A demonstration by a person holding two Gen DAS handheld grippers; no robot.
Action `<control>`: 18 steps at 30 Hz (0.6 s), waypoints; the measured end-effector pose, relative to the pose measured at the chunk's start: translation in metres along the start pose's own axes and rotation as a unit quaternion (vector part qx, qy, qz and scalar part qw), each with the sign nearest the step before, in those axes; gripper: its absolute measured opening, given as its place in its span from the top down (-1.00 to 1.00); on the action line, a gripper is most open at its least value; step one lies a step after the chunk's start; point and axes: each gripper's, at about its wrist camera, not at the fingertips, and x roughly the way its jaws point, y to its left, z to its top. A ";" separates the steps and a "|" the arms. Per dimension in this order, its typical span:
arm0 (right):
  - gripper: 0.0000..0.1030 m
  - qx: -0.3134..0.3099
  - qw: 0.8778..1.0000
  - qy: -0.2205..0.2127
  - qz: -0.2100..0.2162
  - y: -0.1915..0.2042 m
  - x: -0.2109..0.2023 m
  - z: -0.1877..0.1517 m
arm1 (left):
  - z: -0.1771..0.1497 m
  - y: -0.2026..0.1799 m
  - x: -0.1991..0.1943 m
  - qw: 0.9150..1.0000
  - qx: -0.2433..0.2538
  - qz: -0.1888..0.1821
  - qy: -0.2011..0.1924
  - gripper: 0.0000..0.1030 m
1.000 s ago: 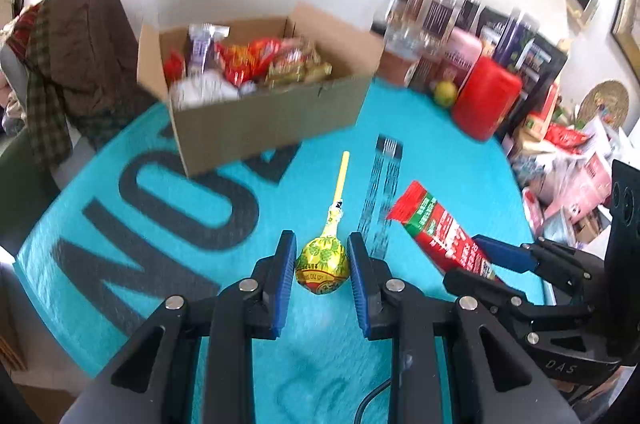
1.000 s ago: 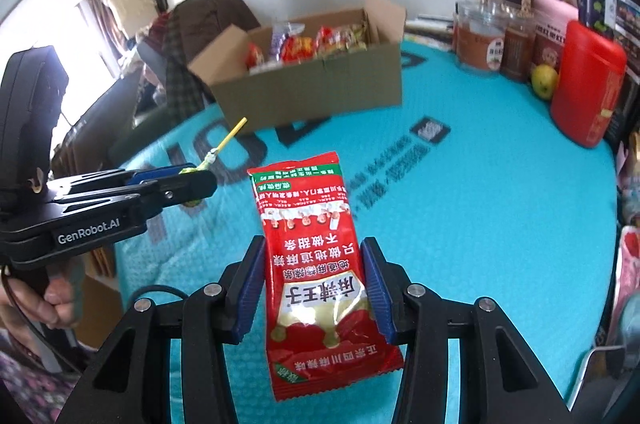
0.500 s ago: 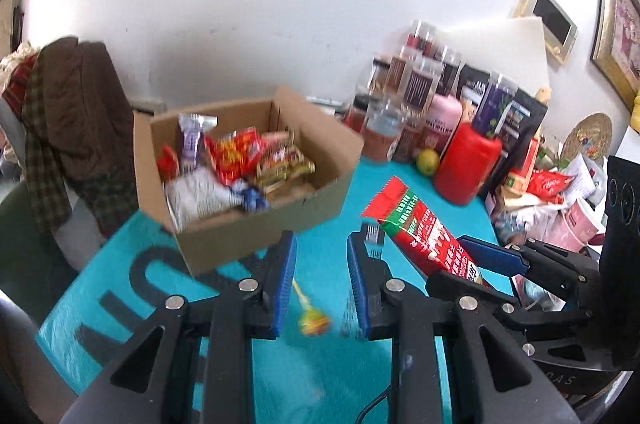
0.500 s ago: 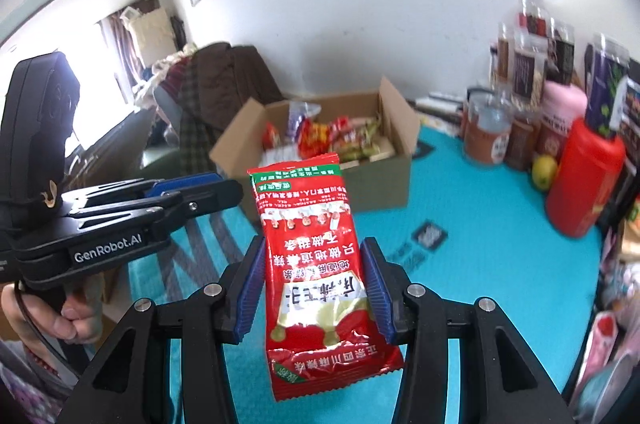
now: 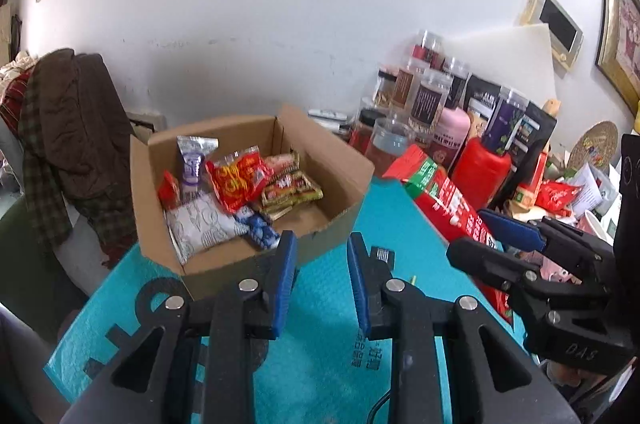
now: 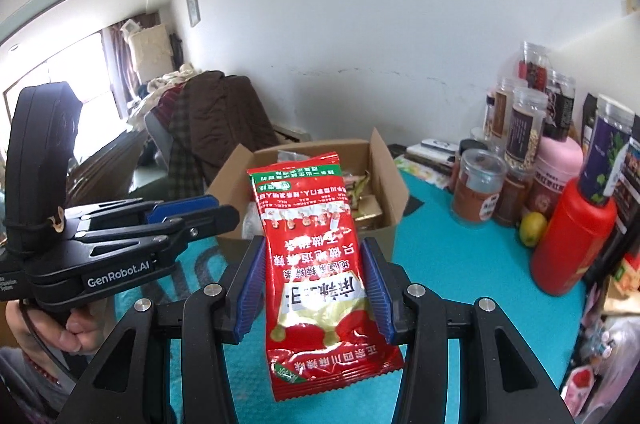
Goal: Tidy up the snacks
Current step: 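Lift the red-and-green packet with the right tool and turn toward the box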
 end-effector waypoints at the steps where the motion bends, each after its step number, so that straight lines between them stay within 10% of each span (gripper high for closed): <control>1: 0.09 0.004 1.000 0.004 -0.002 -0.002 0.001 -0.003 | -0.002 -0.001 0.003 1.000 0.000 -0.003 0.007 0.49; 18: 0.09 0.095 0.988 0.053 -0.110 -0.071 -0.016 -0.073 | -0.045 -0.066 0.081 0.985 0.036 -0.041 0.165 0.49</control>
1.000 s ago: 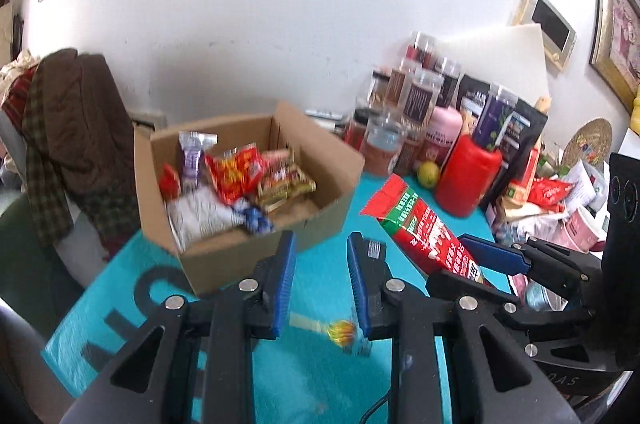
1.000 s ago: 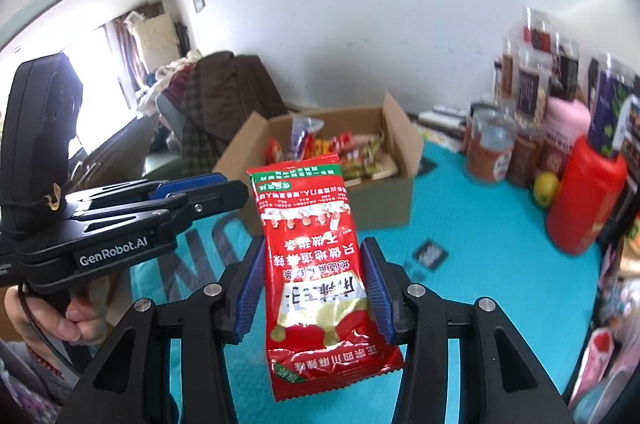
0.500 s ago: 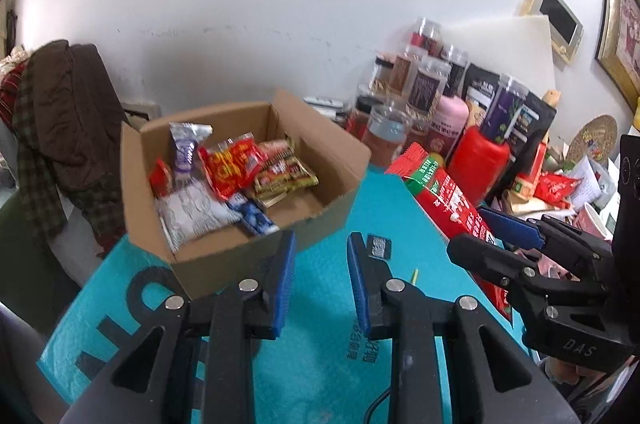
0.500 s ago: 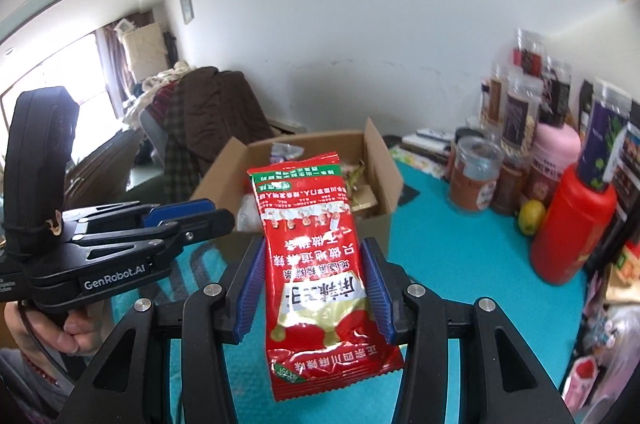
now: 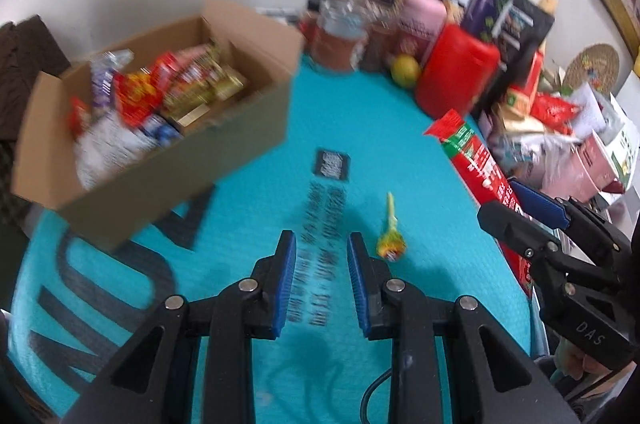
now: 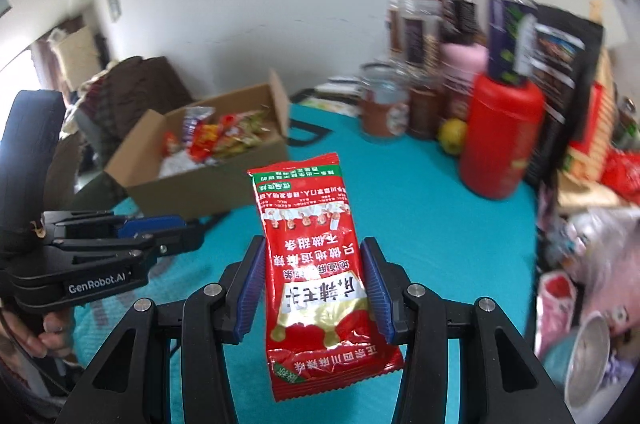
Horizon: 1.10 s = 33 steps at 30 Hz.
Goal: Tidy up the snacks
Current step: 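Lift the red-and-green packet with the right tool and turn toward the box, then lift the yellow lollipop with left tool while right tool carries the packet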
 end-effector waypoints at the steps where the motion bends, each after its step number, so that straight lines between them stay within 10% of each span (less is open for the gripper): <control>1: 0.09 0.007 1.000 0.004 -0.001 -0.006 0.000 -0.003 | 0.000 -0.003 0.005 1.000 0.000 -0.004 0.007 0.49; 8: 0.09 0.027 0.999 0.024 -0.017 -0.031 0.004 -0.022 | -0.004 -0.021 0.035 0.999 0.002 -0.003 0.041 0.49; 13: 0.09 0.044 0.998 0.031 -0.014 -0.044 0.007 -0.031 | -0.004 -0.034 0.046 0.999 0.013 -0.008 0.041 -0.17; 33: 0.09 0.075 0.996 0.046 -0.014 -0.073 0.016 -0.048 | -0.003 -0.057 0.090 0.997 0.044 -0.007 0.065 -0.16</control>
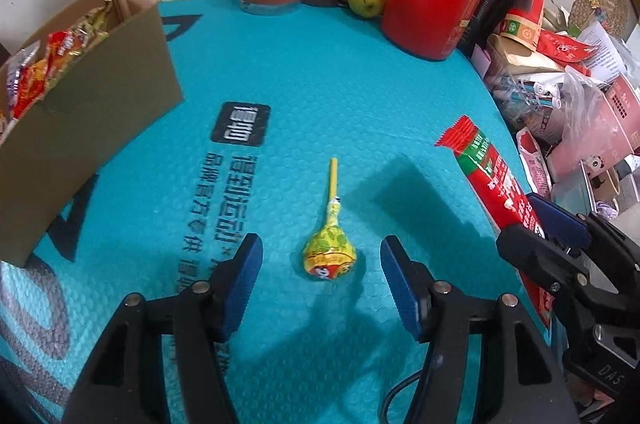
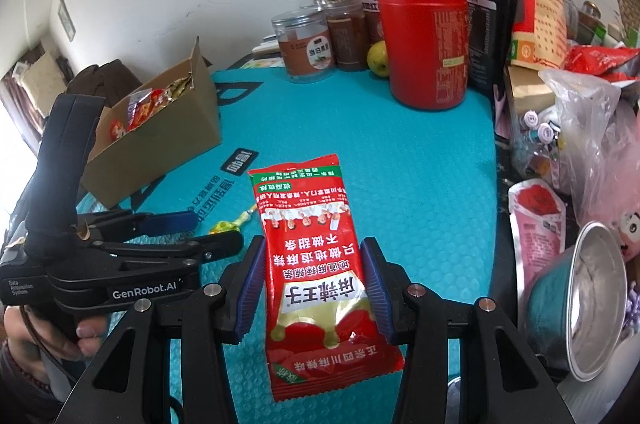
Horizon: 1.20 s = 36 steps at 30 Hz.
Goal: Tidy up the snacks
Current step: 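Lift the yellow lollipop with left tool while right tool carries the packet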
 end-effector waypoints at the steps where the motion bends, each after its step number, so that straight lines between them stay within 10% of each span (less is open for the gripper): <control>1: 0.09 0.001 1.000 0.001 0.000 -0.001 0.000 0.000 | -0.001 -0.001 0.001 1.000 0.001 -0.001 -0.001 -0.11; 4: 0.09 0.002 1.000 0.001 -0.002 -0.002 0.002 -0.001 | -0.003 -0.004 0.004 1.000 0.007 -0.003 -0.002 0.50; 36: 0.09 -0.073 0.993 0.019 0.090 0.098 -0.001 -0.015 | -0.065 0.059 -0.094 0.993 -0.082 0.024 -0.082 0.51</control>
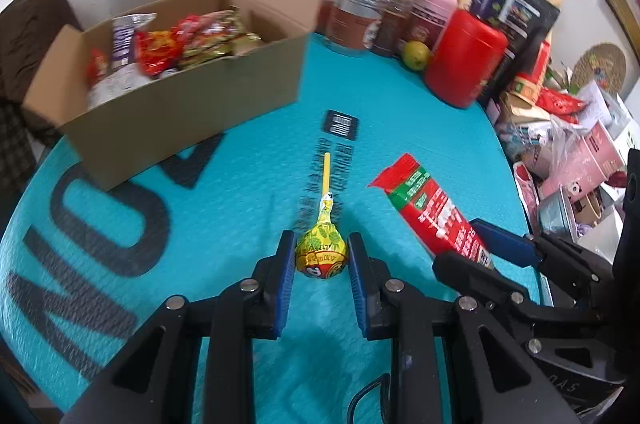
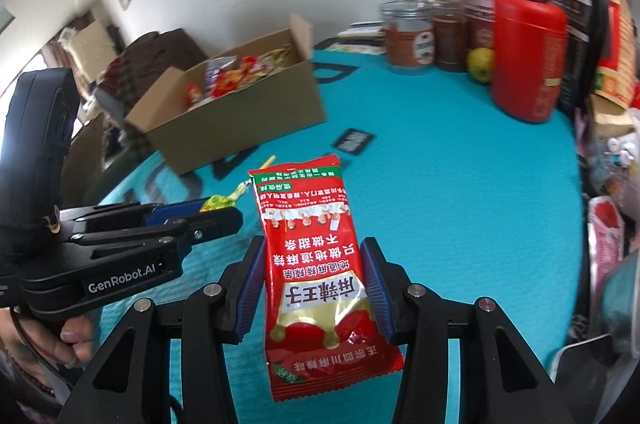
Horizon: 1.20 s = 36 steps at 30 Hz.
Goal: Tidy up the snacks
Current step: 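Lift the yellow lollipop with left tool while right tool carries the packet, then lower the lollipop and the packet into the cardboard box with both tools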
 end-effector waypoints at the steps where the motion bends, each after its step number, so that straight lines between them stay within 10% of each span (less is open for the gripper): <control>1: 0.09 -0.004 1.000 0.001 0.005 0.004 0.001 0.000 | -0.001 0.003 -0.004 1.000 -0.005 0.002 -0.003 0.51; 18: 0.09 -0.081 0.992 -0.021 0.090 0.075 -0.007 0.024 | -0.008 0.054 -0.082 0.993 -0.063 0.036 -0.093 0.51; 36: 0.09 -0.141 0.981 -0.099 0.088 0.105 -0.022 0.103 | 0.062 0.071 -0.124 0.980 -0.038 0.035 -0.191 0.51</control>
